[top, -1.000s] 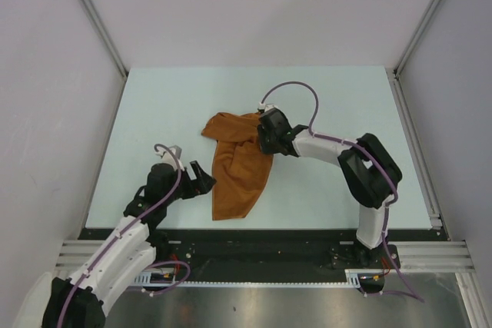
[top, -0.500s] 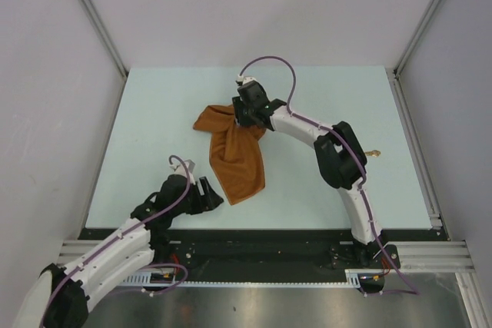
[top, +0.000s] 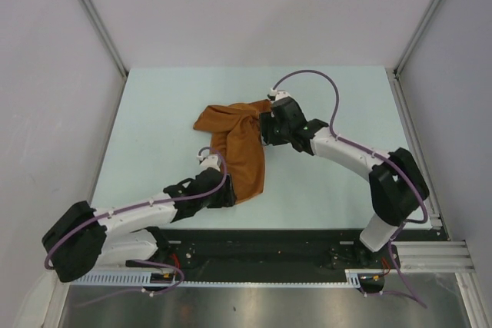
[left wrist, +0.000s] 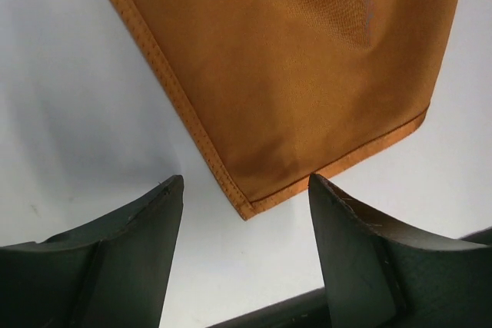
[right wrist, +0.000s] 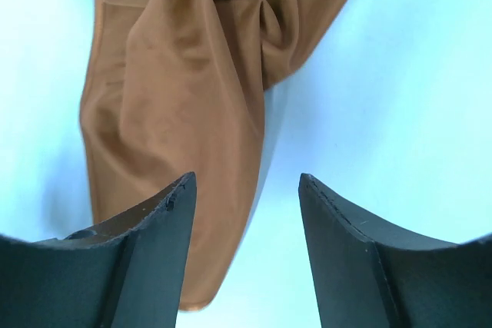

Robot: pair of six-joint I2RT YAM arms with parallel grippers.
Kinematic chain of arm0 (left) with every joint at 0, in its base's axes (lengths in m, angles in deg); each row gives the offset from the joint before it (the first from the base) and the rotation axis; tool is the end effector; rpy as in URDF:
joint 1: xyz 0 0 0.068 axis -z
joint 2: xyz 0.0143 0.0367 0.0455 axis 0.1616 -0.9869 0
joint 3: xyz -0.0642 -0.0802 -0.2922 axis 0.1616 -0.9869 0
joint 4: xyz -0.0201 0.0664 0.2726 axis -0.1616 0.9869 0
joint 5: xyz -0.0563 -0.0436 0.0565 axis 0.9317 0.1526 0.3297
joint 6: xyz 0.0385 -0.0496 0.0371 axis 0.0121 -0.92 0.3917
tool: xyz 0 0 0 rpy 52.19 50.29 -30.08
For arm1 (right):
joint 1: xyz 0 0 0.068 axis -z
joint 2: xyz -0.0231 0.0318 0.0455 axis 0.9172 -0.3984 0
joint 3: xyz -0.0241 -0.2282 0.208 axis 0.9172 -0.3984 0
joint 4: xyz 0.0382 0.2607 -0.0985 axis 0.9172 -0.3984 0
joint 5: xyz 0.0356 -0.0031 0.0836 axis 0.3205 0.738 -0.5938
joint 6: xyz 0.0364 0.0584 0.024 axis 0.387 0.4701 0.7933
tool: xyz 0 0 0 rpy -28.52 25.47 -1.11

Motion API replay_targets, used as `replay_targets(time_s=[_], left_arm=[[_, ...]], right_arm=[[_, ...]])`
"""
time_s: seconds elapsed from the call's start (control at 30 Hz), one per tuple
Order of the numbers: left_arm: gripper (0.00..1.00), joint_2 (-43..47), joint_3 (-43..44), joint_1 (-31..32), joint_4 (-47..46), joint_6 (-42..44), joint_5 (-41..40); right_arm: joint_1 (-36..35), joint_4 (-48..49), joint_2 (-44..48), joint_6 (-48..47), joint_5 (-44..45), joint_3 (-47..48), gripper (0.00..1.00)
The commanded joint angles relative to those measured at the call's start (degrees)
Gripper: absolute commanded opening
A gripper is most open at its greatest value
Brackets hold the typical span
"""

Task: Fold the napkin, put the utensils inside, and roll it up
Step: Flatten the napkin out

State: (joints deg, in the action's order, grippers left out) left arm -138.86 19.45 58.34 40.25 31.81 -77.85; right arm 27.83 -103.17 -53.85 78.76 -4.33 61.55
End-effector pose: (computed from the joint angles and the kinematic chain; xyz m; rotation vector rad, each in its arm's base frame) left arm 0.1488 -0.1517 0.1551 -0.0290 2.4821 -0.4764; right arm 0.3344 0.2607 0.2597 -0.3135 2.3149 0.4237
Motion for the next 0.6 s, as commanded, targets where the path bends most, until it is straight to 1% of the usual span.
replay_targets(time_s=[0.0,0.03,0.13,0.23,0.37,0.57], left_arm=[[0.7,-4.4,4.2,3.0,3.3,2.5,-6.8],[0.71,-6.3,5.1,4.1,4.3,2.4,-8.7],[0.71,-9.0,7.8,7.3,7.5,2.0,-11.3],[0.7,-12.5,9.2,9.9,8.5,0.5,-12.2],[0.69,-15.5,9.4,10.2,8.9,-0.8,-12.1],[0.65,-15.7,8.4,10.2,8.1,-1.2,-10.1]], right_arm=[[1.1,3.4,6.6,2.7,-1.1,-4.7,0.61],[1.3,3.4,7.2,2.8,-1.3,-5.1,0.61],[2.0,3.7,8.9,3.0,-1.5,-6.3,0.62],[2.7,3.8,9.3,3.1,-1.6,-7.0,0.62],[3.1,3.6,9.6,3.6,-2.2,-8.1,0.62],[3.4,4.0,9.8,4.1,-2.3,-9.6,0.62]])
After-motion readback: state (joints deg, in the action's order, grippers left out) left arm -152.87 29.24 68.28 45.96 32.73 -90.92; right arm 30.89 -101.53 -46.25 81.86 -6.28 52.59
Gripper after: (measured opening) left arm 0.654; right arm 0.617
